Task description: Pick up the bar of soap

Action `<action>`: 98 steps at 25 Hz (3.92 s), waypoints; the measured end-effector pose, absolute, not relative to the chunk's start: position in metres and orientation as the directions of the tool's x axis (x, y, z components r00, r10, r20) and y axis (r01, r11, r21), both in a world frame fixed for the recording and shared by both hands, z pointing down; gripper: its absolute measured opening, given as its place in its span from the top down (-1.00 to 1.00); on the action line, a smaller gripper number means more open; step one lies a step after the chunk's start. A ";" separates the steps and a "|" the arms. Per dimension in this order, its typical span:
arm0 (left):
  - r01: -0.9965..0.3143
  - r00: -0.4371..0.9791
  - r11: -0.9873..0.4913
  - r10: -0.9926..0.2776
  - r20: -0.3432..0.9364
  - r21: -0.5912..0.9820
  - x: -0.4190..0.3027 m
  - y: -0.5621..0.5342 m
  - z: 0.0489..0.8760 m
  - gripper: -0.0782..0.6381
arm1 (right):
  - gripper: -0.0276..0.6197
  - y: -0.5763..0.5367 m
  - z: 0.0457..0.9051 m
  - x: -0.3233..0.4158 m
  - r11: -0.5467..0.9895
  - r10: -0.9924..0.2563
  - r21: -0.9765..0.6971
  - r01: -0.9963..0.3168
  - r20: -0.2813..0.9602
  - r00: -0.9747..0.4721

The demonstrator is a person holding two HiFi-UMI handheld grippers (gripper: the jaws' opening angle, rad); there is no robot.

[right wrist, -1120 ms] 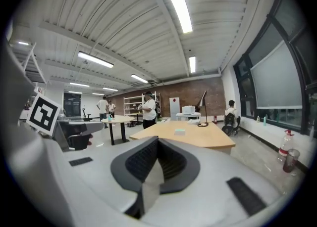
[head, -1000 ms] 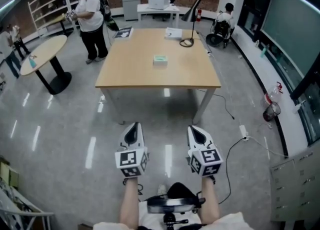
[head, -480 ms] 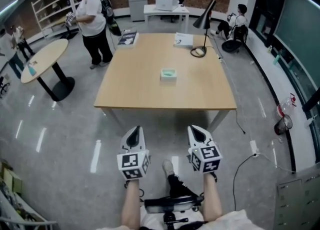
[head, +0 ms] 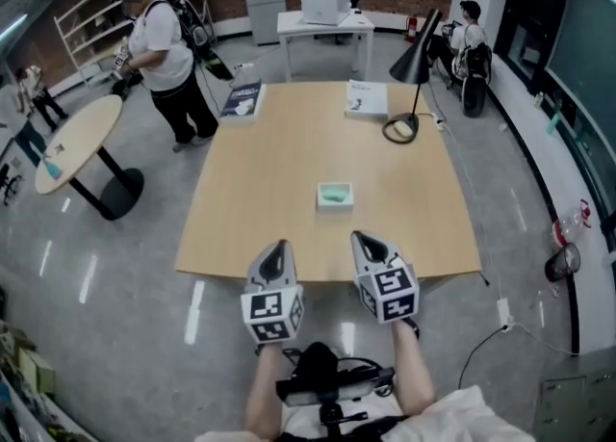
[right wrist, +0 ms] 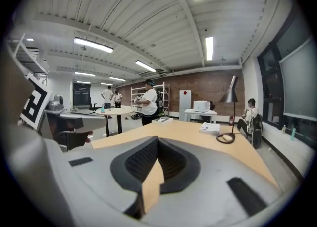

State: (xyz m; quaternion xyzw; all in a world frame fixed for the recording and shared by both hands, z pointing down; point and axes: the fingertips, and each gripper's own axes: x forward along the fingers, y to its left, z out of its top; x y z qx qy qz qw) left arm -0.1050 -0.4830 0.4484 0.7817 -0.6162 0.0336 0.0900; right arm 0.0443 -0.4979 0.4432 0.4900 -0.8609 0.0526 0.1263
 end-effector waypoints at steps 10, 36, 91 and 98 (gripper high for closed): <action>-0.941 0.339 -0.326 -0.920 0.197 0.093 -0.120 -0.653 0.474 0.74 | 0.91 -0.658 0.465 -0.001 0.506 -0.836 0.086 -0.858 0.290 -0.465; -0.891 0.450 -0.408 -0.732 0.511 0.200 -0.041 -0.765 0.611 0.74 | 0.48 -0.730 0.639 0.010 0.850 -0.441 0.252 -0.462 0.819 -0.366; -0.921 0.378 -0.292 -0.833 0.404 0.258 -0.074 -0.786 0.556 0.74 | 0.56 -0.783 0.541 0.012 0.652 -0.627 -0.053 -0.756 0.524 -0.577; -0.907 0.400 -0.300 -0.830 0.389 0.295 -0.064 -0.785 0.551 0.74 | 0.56 -0.793 0.520 0.070 0.314 -0.807 -0.533 -0.786 0.287 -0.516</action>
